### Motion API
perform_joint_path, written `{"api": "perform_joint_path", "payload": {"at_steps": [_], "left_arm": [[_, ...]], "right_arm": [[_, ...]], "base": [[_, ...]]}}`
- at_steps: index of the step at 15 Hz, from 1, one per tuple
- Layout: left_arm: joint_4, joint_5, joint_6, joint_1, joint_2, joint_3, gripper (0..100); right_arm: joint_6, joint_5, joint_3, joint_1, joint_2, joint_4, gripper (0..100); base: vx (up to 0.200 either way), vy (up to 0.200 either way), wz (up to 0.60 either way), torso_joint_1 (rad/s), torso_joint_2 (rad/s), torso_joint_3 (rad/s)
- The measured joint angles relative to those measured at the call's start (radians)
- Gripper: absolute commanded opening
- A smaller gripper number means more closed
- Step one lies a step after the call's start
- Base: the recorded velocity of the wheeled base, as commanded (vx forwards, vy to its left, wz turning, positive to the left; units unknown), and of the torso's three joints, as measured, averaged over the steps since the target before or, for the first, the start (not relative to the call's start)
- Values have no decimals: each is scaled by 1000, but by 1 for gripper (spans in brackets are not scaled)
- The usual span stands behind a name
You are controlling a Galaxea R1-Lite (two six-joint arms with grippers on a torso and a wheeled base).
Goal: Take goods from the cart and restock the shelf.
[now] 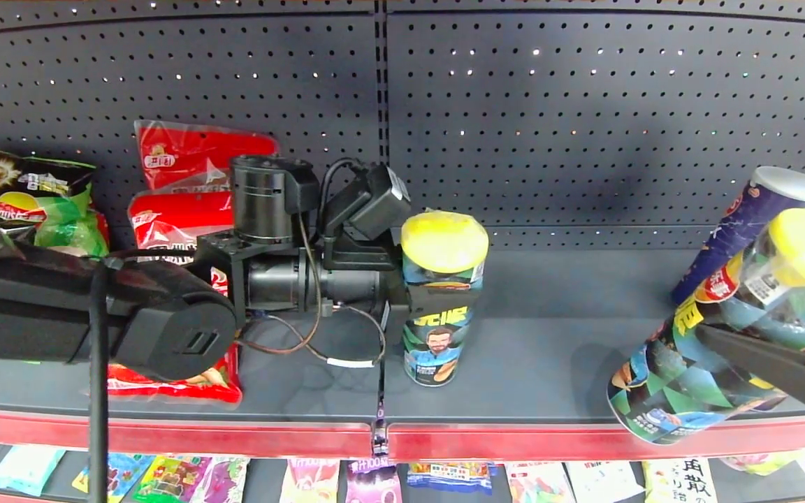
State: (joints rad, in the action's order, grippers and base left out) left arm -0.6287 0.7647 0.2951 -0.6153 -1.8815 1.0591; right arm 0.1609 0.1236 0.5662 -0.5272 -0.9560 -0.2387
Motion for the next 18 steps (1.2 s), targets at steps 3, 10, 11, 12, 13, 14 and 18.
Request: {"api": "perform_joint_path", "payload": {"at_steps": [3, 10, 11, 12, 13, 14, 18], "left_arm": [[1, 29, 0, 6, 4, -7, 0], [-5, 70, 14, -6, 17, -60, 0], [-7, 70, 15, -7, 19, -69, 0], [-9, 70, 13, -10, 22, -79, 0], [-8, 70, 12, -15, 24, -87, 0], [-9, 70, 7, -15, 27, -93, 0], [-4, 78, -7, -20, 31, -101, 0]], "right_arm": [[0, 0, 0, 0, -1, 1, 0], [0, 0, 0, 0, -7, 1, 0], [0, 0, 0, 0, -8, 0, 0], [0, 0, 0, 0, -10, 0, 0], [0, 0, 0, 0, -12, -1, 0], [0, 0, 0, 0, -14, -1, 0], [-5, 0, 0, 0, -21, -2, 0]], "base": [[0, 0, 0, 0, 0, 0], [0, 0, 0, 0, 0, 0], [0, 0, 0, 0, 0, 0], [0, 0, 0, 0, 0, 0], [0, 0, 0, 0, 0, 0], [0, 0, 0, 0, 0, 0], [0, 0, 0, 0, 0, 0]]}}
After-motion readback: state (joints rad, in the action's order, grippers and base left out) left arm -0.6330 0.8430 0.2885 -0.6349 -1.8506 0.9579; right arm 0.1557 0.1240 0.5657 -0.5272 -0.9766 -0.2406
